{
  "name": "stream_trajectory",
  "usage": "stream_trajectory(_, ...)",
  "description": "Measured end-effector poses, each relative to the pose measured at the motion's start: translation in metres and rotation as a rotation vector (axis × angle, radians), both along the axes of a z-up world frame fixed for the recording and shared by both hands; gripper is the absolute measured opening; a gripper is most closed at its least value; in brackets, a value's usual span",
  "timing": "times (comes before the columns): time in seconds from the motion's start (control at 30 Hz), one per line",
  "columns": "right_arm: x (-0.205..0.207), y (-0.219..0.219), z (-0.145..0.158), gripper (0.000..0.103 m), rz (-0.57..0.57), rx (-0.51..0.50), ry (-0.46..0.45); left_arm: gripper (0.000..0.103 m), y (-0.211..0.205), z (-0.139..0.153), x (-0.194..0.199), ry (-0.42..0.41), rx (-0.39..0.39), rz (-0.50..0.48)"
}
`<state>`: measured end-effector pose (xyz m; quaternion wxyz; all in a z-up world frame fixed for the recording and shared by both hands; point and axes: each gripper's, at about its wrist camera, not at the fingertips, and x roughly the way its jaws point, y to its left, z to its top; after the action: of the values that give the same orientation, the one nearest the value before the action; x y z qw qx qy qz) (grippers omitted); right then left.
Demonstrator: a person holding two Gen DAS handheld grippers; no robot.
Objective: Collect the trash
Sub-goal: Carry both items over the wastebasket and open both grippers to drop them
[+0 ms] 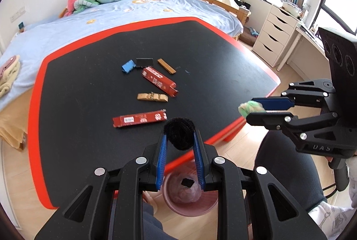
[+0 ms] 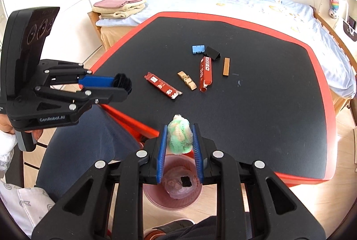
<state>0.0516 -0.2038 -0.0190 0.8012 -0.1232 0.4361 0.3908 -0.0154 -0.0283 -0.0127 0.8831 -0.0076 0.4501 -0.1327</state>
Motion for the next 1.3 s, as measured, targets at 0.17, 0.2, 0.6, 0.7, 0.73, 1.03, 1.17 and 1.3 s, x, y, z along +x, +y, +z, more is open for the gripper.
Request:
stream_trajectory(0.17,-0.015,-0.006,-0.002,0.022,0.008,-0.001,0.008,0.023,-0.008,-0.005,-0.019,0.010,-0.001,-0.021)
stream_trajectory(0.2,-0.018,-0.007,-0.003,0.022,0.010,-0.002,0.011,0.023,-0.009,-0.006,-0.021,0.011,0.000,-0.023)
stream_trajectory(0.6,-0.042,-0.018,-0.016,0.022,0.020,-0.007,0.061,0.023,-0.025,-0.021,-0.043,0.055,-0.017,-0.061)
stream_trajectory(0.7,-0.044,-0.020,-0.017,0.022,0.017,-0.006,0.065,0.023,-0.027,-0.023,-0.045,0.063,-0.018,-0.065)
stream_trajectory(0.73,-0.044,-0.020,-0.016,0.022,0.017,-0.004,0.065,0.023,-0.028,-0.023,-0.046,0.064,-0.019,-0.067)
stream_trajectory(1.03,-0.046,-0.023,-0.017,0.022,0.017,0.003,0.075,0.023,-0.032,-0.024,-0.049,0.072,-0.021,-0.076)
stream_trajectory(1.17,-0.048,-0.022,-0.018,0.023,0.019,0.005,0.082,0.025,-0.034,-0.025,-0.051,0.077,-0.030,-0.085)
stream_trajectory(1.3,-0.047,-0.024,-0.019,0.049,0.015,0.011,0.091,0.051,-0.034,-0.027,-0.050,0.081,-0.034,-0.091)
